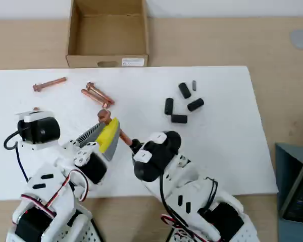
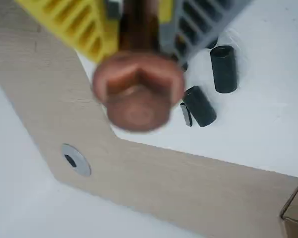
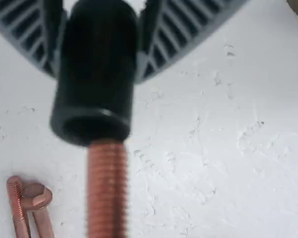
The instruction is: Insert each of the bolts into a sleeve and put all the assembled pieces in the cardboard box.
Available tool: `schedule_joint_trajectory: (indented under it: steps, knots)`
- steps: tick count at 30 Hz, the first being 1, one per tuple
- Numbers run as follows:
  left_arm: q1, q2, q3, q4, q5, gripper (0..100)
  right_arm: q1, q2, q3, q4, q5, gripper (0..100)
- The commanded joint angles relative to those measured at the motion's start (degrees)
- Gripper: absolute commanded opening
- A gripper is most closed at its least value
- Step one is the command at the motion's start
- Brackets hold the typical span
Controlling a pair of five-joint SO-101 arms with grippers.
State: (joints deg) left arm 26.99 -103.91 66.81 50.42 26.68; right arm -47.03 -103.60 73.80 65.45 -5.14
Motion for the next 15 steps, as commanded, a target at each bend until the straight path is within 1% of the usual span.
schedule_joint_trajectory:
  steps: [1, 7, 15]
  knots:
    - [1.32, -0.48, -3.87, -1.49, 0.53, 0, -0.57, -4.88, -0.31, -1.76, 0.62, 0.9]
    - [3.16, -0.48, -3.25, -1.32, 0.53, 0, -0.66, -4.88, -0.31, -1.76, 2.90, 0.9]
    - [3.34, -0.48, 0.00, -1.05, 0.18, 0, -0.66, -4.88, -0.40, -1.76, 2.90, 0.9]
